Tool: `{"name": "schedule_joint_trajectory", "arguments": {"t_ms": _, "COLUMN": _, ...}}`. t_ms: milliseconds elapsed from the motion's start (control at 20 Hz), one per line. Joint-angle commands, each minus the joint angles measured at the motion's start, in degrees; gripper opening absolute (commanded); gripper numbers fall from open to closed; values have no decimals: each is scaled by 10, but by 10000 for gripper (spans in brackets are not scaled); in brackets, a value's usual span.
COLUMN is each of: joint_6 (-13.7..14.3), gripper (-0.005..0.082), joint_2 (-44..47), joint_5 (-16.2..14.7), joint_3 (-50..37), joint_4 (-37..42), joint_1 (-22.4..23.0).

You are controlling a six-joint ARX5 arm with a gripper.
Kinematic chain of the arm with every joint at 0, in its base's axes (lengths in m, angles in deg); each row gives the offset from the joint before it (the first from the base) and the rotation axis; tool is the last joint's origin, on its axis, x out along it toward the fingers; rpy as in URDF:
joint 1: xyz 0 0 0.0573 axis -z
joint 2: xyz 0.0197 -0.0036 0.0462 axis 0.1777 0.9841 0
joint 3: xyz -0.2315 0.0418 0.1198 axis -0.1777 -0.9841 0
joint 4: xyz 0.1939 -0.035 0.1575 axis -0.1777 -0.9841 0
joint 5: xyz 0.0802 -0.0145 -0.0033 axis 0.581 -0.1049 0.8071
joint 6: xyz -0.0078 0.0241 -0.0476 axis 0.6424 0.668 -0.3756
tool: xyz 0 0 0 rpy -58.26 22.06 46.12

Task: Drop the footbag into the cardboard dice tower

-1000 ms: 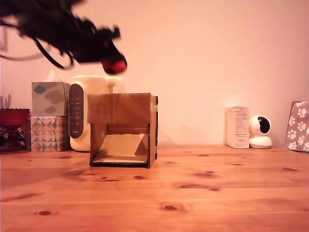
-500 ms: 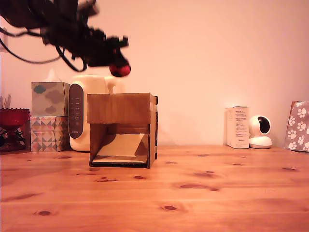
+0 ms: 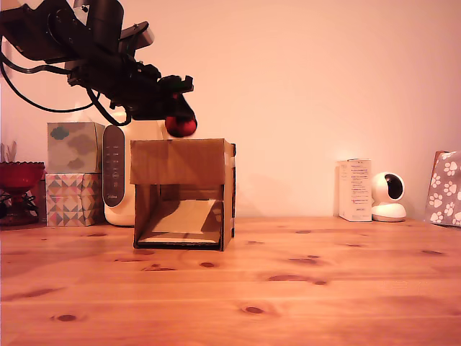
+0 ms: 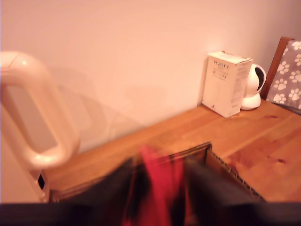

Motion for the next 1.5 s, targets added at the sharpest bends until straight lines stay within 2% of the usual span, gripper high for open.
{"name": "schedule_joint_trajectory", "arguments": {"t_ms": 0, "joint_6": 4, "gripper": 786, "joint_2": -3, "joint_5": -2, "joint_3": -1, "joint_4": -15, "joint_1": 1}}
{"name": "schedule_joint_trajectory", "arguments": {"t_ms": 200, "joint_6": 4, "gripper": 777, "joint_2": -35, "joint_5": -2, "joint_3": -1, "joint_4": -84, "joint_1": 3}}
{"name": "schedule_joint_trajectory", "arguments": {"t_ms": 250, "joint_6": 4, "gripper": 757, "joint_2": -47, "joint_5": -2, "joint_3": -1, "joint_4": -104, "joint_1": 3}}
{"name": "schedule_joint_trajectory", "arguments": {"t_ms": 300, "joint_6": 4, "gripper": 697, "joint_2": -63, "joint_5": -2, "joint_3": -1, "joint_4": -132, "joint_1": 3}}
{"name": "schedule_joint_trajectory", "arguments": {"t_ms": 350, "joint_6": 4, "gripper": 594, "joint_2": -76, "joint_5": -2, "joint_3": -1, "joint_4": -157, "joint_1": 3}}
{"name": "schedule_joint_trajectory", "arguments": {"t_ms": 400, "joint_6": 4, "gripper": 443, "joint_2": -90, "joint_5": -2, "joint_3": -1, "joint_4": -184, "joint_1": 3}}
{"name": "schedule_joint_trajectory", "arguments": {"t_ms": 500, "joint_6": 5, "gripper": 55, "joint_2": -113, "joint_5": -3, "joint_3": -1, "joint_4": -237, "joint_1": 2}}
{"name": "schedule_joint_trajectory", "arguments": {"t_ms": 550, "joint_6": 10, "gripper": -19, "joint_2": -120, "joint_5": -6, "joint_3": -1, "joint_4": -251, "joint_1": 3}}
{"name": "schedule_joint_trajectory", "arguments": {"t_ms": 650, "joint_6": 14, "gripper": -19, "joint_2": -130, "joint_5": -9, "joint_3": -1, "joint_4": -270, "joint_1": 3}}
{"name": "schedule_joint_trajectory", "arguments": {"t_ms": 900, "joint_6": 14, "gripper": -19, "joint_2": -135, "joint_5": -58, "joint_3": -3, "joint_4": -294, "joint_1": 3}}
{"name": "schedule_joint_trajectory", "arguments": {"t_ms": 1050, "joint_6": 14, "gripper": -19, "joint_2": -142, "joint_5": -68, "joint_3": -12, "joint_4": -293, "joint_1": 3}}
{"name": "schedule_joint_trajectory", "arguments": {"t_ms": 1450, "joint_6": 7, "gripper": -19, "joint_2": -248, "joint_5": -71, "joint_3": -208, "joint_4": -165, "joint_1": 2}}
